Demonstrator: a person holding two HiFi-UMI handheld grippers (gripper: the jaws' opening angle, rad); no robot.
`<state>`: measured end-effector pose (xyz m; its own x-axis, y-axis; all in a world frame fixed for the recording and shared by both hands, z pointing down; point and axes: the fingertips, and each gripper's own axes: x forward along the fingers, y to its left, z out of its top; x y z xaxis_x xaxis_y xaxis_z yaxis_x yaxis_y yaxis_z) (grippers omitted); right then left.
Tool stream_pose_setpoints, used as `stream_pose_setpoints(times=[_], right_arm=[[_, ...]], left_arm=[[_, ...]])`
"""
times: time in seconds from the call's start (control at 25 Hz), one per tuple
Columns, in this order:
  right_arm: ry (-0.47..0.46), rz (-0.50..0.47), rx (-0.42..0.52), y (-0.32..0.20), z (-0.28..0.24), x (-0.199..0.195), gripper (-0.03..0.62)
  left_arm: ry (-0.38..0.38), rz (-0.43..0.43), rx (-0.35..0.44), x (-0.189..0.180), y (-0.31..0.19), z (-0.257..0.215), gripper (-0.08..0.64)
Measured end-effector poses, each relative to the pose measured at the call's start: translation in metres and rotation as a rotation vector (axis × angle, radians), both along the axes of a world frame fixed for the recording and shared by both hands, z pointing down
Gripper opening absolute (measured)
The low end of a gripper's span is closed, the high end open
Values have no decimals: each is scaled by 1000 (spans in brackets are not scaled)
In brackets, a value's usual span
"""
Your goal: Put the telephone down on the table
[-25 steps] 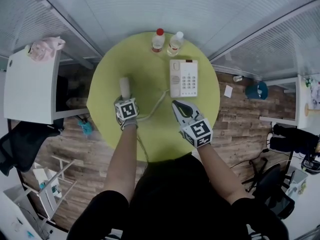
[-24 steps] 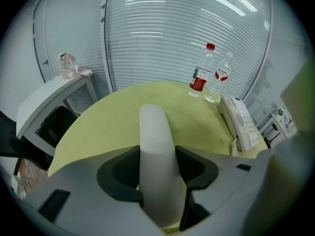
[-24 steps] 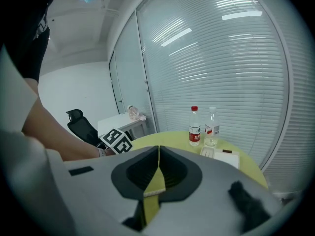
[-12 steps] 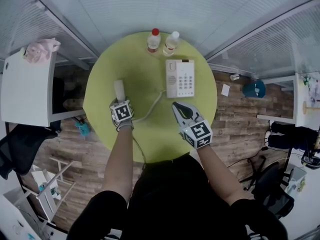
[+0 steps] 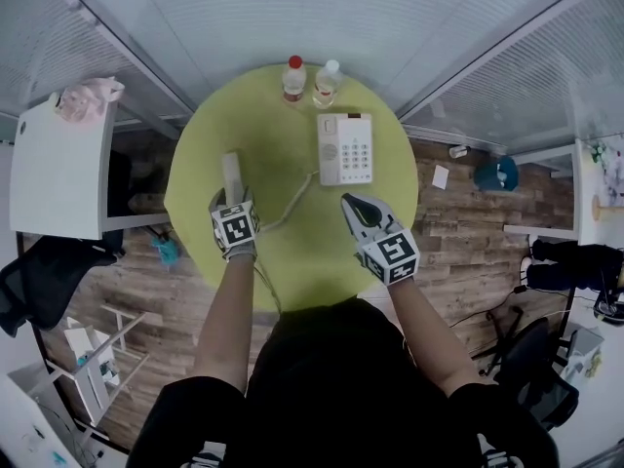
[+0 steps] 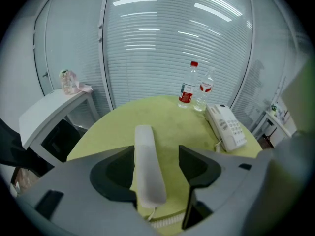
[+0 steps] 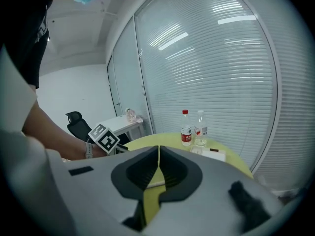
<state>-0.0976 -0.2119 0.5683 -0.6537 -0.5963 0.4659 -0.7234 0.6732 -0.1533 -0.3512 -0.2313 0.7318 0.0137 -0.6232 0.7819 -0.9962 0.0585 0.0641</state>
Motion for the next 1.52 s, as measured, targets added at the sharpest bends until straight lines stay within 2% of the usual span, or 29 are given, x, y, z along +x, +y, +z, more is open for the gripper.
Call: stream_pose_setpoints(times=[0.16,0.32,0.48,0.64,0.92,1.28,1.52], right_arm=[[-16,-21,17,12,-15,12,20],[-61,-37,19,28,-34,26,20],[-127,-41,35,43,-62,45,20],[-169,-48,69,56,-89,61,20],[-185,-84,136,81,-123,82,20],[-188,-120,212,102,-153,91,20],[-184,-132,234,108,-161,95,18]], left_arm=[[26,73,55,35,15,-43,273],[74,187,135,88,36,-94,270],[168,360,271,157,56,-155,225],[211,453,353,203,80,-199,182],[241,526,499,253,104,-262,53],[261,599,668,283,121,-316,12],[281,643,705,301,127,-330,12]])
